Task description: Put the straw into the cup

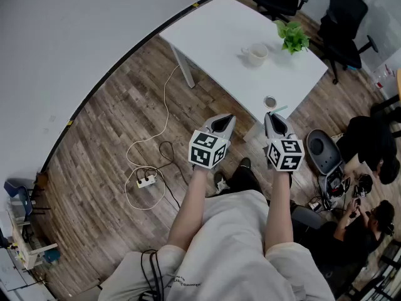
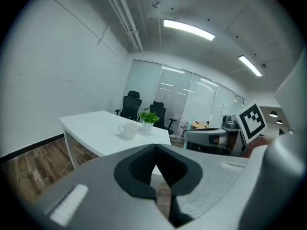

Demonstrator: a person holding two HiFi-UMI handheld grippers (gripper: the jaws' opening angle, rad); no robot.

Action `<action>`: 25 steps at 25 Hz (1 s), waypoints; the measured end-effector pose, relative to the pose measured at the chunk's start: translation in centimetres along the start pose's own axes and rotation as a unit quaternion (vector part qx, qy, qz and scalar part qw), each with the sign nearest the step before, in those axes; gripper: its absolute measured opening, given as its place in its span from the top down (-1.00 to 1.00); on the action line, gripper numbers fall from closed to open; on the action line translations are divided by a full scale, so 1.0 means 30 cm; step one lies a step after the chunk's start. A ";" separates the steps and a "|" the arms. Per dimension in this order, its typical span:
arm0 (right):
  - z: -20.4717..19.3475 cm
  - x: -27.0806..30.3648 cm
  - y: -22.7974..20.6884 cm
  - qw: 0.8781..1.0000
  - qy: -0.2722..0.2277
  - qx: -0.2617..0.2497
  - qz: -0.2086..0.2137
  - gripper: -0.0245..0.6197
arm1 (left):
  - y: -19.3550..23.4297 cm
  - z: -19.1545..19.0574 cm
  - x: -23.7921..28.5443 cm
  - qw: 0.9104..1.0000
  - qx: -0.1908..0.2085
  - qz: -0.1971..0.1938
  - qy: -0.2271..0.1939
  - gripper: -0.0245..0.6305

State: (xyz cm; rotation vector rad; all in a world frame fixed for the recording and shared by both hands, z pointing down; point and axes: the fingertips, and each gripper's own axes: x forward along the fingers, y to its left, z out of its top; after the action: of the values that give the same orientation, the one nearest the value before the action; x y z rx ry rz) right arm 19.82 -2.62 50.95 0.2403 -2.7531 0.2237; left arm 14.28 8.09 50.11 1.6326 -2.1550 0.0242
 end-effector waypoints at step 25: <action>0.095 0.283 -0.067 1.000 0.012 0.019 -0.007 0.77 | 0.390 0.132 0.028 0.996 -0.021 0.079 -0.036 0.92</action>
State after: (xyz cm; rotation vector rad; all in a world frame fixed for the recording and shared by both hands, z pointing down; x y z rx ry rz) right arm 11.45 -6.28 51.74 0.2638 -2.7244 0.2731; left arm 2.01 9.82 49.65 1.4581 -2.3193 -0.0321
